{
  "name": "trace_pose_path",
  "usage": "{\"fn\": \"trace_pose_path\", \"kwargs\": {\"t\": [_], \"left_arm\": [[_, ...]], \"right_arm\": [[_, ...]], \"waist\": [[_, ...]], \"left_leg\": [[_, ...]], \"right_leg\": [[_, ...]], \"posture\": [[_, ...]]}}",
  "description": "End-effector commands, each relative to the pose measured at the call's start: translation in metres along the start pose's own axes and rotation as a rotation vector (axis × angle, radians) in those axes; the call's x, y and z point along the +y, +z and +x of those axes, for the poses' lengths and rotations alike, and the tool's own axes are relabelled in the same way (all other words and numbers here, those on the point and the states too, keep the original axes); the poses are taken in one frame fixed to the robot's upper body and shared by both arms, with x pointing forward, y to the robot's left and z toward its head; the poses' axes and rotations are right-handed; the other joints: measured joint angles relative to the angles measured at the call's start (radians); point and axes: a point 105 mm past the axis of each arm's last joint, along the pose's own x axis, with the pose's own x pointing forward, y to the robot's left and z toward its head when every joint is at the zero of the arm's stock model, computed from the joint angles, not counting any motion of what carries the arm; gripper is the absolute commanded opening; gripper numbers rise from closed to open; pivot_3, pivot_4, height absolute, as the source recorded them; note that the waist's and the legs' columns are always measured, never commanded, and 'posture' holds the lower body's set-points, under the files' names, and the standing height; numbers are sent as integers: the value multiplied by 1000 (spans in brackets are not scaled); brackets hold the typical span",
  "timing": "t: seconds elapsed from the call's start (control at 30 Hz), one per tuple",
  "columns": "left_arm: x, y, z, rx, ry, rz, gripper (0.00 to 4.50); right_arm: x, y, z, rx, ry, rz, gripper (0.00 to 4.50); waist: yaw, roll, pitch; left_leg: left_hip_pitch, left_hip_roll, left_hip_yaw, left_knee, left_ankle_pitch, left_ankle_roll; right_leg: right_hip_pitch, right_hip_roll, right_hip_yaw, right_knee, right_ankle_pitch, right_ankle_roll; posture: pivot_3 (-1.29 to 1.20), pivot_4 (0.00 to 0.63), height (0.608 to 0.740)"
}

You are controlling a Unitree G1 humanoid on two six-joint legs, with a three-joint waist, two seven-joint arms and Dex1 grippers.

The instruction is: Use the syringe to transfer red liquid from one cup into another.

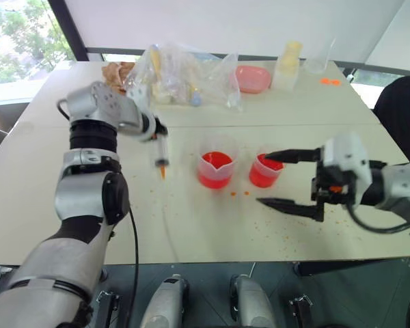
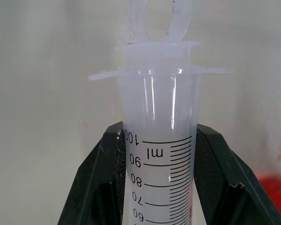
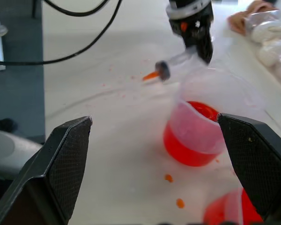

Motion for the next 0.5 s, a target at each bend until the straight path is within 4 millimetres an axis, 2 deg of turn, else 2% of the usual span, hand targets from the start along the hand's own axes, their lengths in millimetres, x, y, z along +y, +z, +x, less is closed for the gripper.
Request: {"fn": "trace_pose_path", "kwargs": {"t": [0.03, 0.1, 0.17, 0.27, 0.37, 0.5], "left_arm": [[-54, 57, -43, -329, -347, 119, 1420], [-70, 59, -64, -370, -546, 100, 1420], [-84, 61, -84, -476, -688, 199, 1420], [-101, 53, -97, -581, -837, 302, 1420], [-116, 37, -96, -607, -948, 373, 1420], [-136, 9, -84, -586, -1027, 501, 1420]], "right_arm": [[-29, 22, -23, -73, -165, -42, 4500], [-43, 26, -30, -64, -237, -75, 4500], [-66, 31, -38, -45, -349, -154, 4500], [-92, 39, -38, -51, -452, -252, 4500], [-107, 50, -32, -90, -502, -321, 4500], [-114, 68, -23, -163, -504, -363, 4500]], "waist": [[1, 0, 0], [2, 1, 0], [-3, 2, -1], [-10, 2, -1], [-10, 2, -1], [-7, 2, -1]], "left_leg": [[0, 0, 0, 0, 0, -1], [0, 0, 0, 0, 0, 0], [0, 0, 0, 0, -2, 3], [1, 0, 3, 0, -2, 3], [1, 0, 3, 0, -1, 3], [1, 0, 3, 0, -1, 3]], "right_leg": [[0, 0, 0, 0, 0, 0], [0, 0, 0, -1, 0, 0], [0, 0, 0, -2, 0, 0], [0, 0, 1, -1, 0, 0], [0, 1, 1, -1, 0, -1], [0, 1, 1, -1, 0, -1]], "posture": [[0, 150, 740], [0, 150, 740], [0, 150, 740], [0, 150, 740], [0, 150, 740], [0, 150, 740]]}}
